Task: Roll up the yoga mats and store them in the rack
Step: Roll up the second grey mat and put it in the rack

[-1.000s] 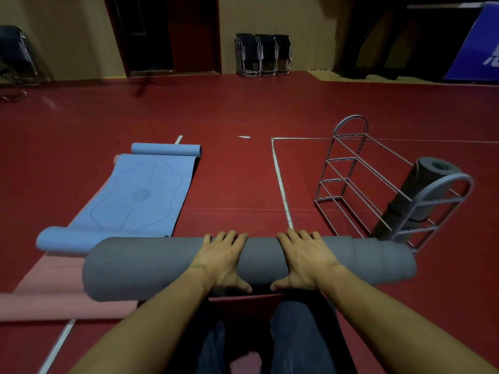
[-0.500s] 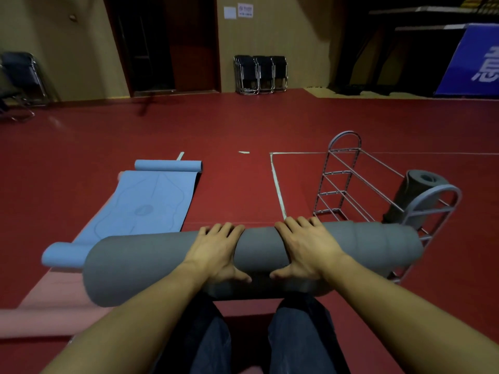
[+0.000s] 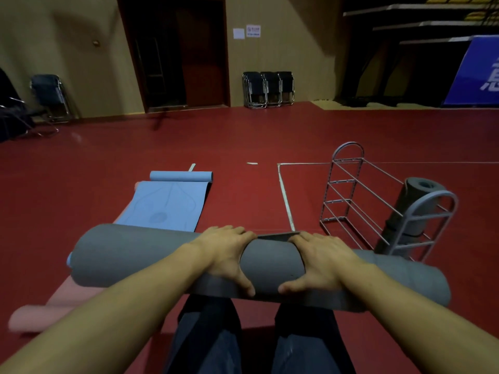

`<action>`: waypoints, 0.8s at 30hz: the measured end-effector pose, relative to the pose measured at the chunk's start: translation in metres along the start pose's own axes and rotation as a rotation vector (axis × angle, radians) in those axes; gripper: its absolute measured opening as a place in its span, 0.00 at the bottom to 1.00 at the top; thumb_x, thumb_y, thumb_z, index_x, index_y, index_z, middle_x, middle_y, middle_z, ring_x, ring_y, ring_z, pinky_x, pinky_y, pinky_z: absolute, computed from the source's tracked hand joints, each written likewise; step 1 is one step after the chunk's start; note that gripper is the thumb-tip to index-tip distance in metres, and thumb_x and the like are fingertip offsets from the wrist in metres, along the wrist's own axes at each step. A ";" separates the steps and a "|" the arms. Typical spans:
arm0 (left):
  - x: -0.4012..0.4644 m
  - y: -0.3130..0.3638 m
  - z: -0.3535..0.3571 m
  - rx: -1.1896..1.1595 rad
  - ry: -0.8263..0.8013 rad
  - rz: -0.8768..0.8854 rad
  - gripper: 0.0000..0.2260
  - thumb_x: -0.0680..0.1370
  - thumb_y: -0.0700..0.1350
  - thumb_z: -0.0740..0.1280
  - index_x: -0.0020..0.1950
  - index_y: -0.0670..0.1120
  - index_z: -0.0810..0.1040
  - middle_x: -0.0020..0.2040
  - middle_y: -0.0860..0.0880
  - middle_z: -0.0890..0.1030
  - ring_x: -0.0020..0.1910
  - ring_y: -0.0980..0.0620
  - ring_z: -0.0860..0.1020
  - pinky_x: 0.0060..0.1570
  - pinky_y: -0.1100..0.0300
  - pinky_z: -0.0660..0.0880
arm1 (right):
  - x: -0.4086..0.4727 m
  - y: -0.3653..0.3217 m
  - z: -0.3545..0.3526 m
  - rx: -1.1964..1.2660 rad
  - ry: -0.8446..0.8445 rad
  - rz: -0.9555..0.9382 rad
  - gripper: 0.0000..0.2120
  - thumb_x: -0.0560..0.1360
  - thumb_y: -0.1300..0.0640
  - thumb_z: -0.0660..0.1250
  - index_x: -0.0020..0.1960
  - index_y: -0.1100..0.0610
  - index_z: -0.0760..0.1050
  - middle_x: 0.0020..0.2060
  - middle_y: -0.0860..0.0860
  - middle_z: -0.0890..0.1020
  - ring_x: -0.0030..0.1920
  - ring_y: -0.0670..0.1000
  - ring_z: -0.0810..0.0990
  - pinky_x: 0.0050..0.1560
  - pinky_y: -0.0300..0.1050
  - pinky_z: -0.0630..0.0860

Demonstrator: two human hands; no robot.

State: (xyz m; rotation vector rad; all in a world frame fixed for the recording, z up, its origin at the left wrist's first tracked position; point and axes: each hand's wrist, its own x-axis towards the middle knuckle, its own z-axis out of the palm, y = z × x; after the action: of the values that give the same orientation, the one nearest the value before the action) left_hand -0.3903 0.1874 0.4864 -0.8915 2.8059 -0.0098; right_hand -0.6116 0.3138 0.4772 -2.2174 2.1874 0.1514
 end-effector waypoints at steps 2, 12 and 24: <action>-0.007 0.005 -0.002 -0.017 -0.026 0.007 0.51 0.54 0.80 0.72 0.72 0.59 0.66 0.63 0.56 0.75 0.62 0.49 0.75 0.62 0.48 0.74 | -0.008 -0.003 -0.003 0.012 -0.027 -0.011 0.52 0.58 0.14 0.60 0.71 0.47 0.67 0.63 0.45 0.76 0.62 0.52 0.77 0.61 0.53 0.74; -0.031 0.010 -0.007 -0.311 -0.236 0.003 0.44 0.54 0.74 0.78 0.68 0.65 0.70 0.60 0.63 0.79 0.58 0.56 0.79 0.62 0.53 0.77 | -0.025 -0.012 -0.022 0.177 -0.208 -0.075 0.45 0.57 0.15 0.65 0.63 0.43 0.72 0.56 0.41 0.81 0.53 0.48 0.80 0.58 0.52 0.77; -0.027 0.013 0.037 -0.417 -0.350 -0.001 0.46 0.55 0.76 0.77 0.71 0.67 0.67 0.63 0.62 0.78 0.60 0.56 0.78 0.64 0.51 0.76 | -0.029 -0.013 0.023 0.413 -0.362 -0.020 0.42 0.57 0.20 0.72 0.64 0.40 0.72 0.54 0.40 0.82 0.51 0.44 0.81 0.56 0.47 0.79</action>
State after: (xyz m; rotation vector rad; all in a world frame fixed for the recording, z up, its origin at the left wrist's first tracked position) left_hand -0.3693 0.2150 0.4541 -0.8719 2.5121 0.6833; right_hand -0.6001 0.3444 0.4557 -1.8217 1.8101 0.0823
